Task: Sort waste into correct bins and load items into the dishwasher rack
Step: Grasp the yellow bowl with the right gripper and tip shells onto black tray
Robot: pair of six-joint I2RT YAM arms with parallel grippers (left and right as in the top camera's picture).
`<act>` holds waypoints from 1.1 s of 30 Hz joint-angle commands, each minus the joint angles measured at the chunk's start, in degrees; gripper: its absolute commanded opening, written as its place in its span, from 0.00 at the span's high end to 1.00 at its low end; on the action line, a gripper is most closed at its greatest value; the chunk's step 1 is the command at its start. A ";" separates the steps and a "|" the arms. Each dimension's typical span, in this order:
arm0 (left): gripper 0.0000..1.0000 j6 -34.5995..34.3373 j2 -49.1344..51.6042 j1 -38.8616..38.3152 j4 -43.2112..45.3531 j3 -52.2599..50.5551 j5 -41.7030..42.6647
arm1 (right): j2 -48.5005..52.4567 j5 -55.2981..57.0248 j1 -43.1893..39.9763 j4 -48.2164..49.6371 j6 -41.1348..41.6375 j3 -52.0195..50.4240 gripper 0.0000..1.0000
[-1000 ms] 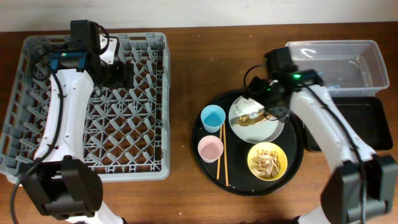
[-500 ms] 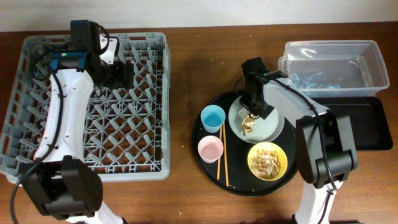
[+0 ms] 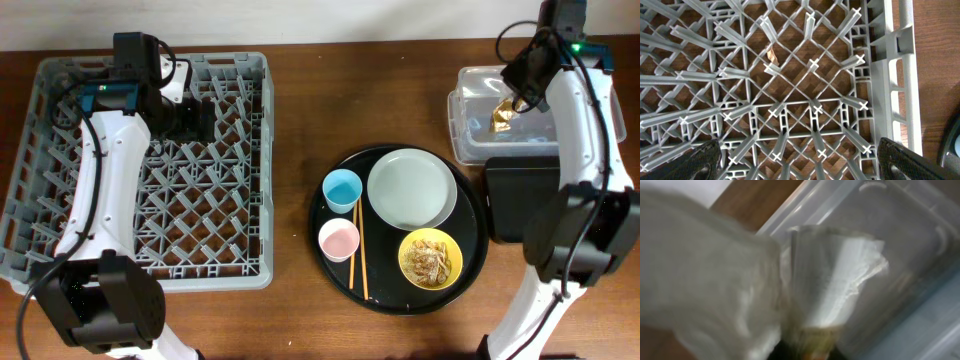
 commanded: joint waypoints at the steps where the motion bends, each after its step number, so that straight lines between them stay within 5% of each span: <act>1: 0.01 0.87 0.35 0.20 0.09 0.83 0.59 | 1.68 -1.92 0.11 1.95 2.80 -0.04 0.02; 4: 0.01 0.85 0.35 0.20 0.09 0.83 0.59 | -3.37 -9.05 -0.15 -1.01 2.51 1.44 0.02; 6: 0.01 0.85 0.35 0.20 0.09 0.83 0.59 | -11.78 -17.66 0.02 -5.99 -9.38 1.68 0.02; 10: 0.01 0.85 0.35 0.20 0.09 0.83 0.59 | -23.78 -19.32 0.02 -27.63 -17.51 1.68 0.01; 14: 0.01 0.85 0.35 0.20 0.09 0.83 0.61 | -26.32 -20.48 4.63 -45.09 -22.73 -0.26 0.16; 16: 0.01 0.85 0.35 0.20 0.09 0.83 0.59 | -26.45 -19.69 14.08 -44.35 -21.03 -5.18 0.20; 18: 0.01 0.87 0.35 0.20 0.09 0.83 0.59 | -26.45 -12.07 25.05 -38.12 -10.49 -16.55 0.27; 22: 0.01 0.85 0.35 0.20 0.09 0.83 0.59 | -26.45 -11.15 39.41 -19.23 0.31 -41.03 0.37; 27: 0.01 0.87 0.35 0.20 0.09 0.83 0.59 | -26.38 -5.29 40.48 -7.30 -1.97 -53.62 0.44; 33: 0.01 0.85 0.35 0.20 0.09 0.83 0.59 | -25.79 -5.51 40.48 -5.42 -3.96 -56.28 0.81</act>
